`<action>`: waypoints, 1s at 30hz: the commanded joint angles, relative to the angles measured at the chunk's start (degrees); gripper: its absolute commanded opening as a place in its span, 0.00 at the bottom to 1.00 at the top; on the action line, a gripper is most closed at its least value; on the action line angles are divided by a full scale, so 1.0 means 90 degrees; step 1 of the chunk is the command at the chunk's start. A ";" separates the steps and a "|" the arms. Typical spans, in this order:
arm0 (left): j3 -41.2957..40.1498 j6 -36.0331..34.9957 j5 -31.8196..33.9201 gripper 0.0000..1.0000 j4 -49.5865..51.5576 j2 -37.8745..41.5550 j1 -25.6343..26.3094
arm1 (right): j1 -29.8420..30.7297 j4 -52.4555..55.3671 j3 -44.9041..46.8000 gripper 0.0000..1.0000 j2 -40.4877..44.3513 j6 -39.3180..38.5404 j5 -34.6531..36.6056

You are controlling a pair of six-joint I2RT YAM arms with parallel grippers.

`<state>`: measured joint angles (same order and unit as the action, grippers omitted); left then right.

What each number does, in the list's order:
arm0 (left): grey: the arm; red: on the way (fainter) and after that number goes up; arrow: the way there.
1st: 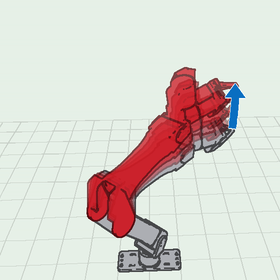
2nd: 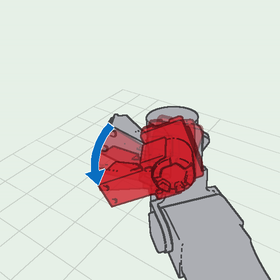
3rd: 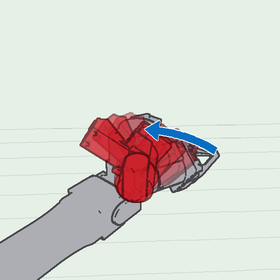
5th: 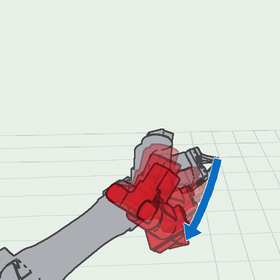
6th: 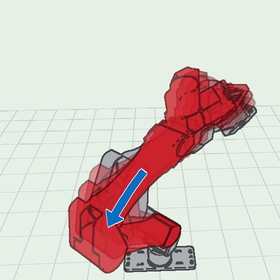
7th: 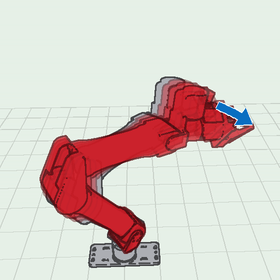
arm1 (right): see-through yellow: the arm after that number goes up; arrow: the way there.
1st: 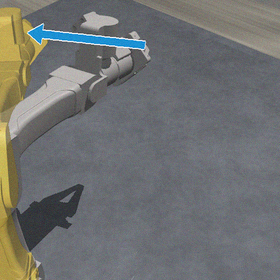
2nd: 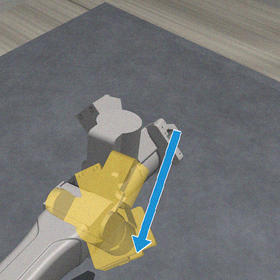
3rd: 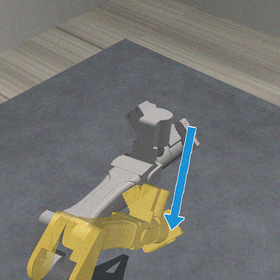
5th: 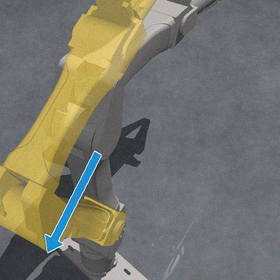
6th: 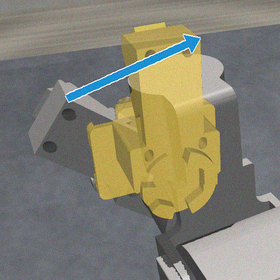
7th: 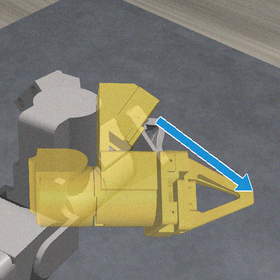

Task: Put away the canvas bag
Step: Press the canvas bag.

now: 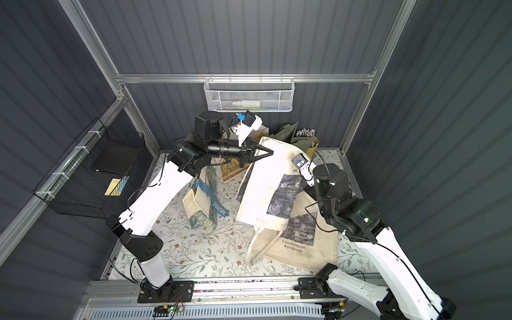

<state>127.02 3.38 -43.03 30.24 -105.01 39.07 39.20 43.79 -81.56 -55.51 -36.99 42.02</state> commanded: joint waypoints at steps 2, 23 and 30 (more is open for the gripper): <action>0.0358 0.0273 0.1393 0.00 -0.0257 -0.0452 -0.0034 | -0.0024 -0.2573 0.0272 0.00 0.0427 -0.1079 0.1553; 0.1756 0.1808 0.1195 0.00 -0.2736 -0.2515 -0.0025 | -0.0255 -0.5437 0.1528 0.00 0.1318 -0.3533 0.1931; 0.1912 0.1438 0.1716 0.00 -0.3863 -0.3111 -0.0024 | -0.1173 -0.7269 0.2508 0.00 0.1379 -0.4112 0.1511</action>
<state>143.28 17.76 -39.90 -0.80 -129.91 41.67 31.62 -4.69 -58.15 -46.19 -73.14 56.93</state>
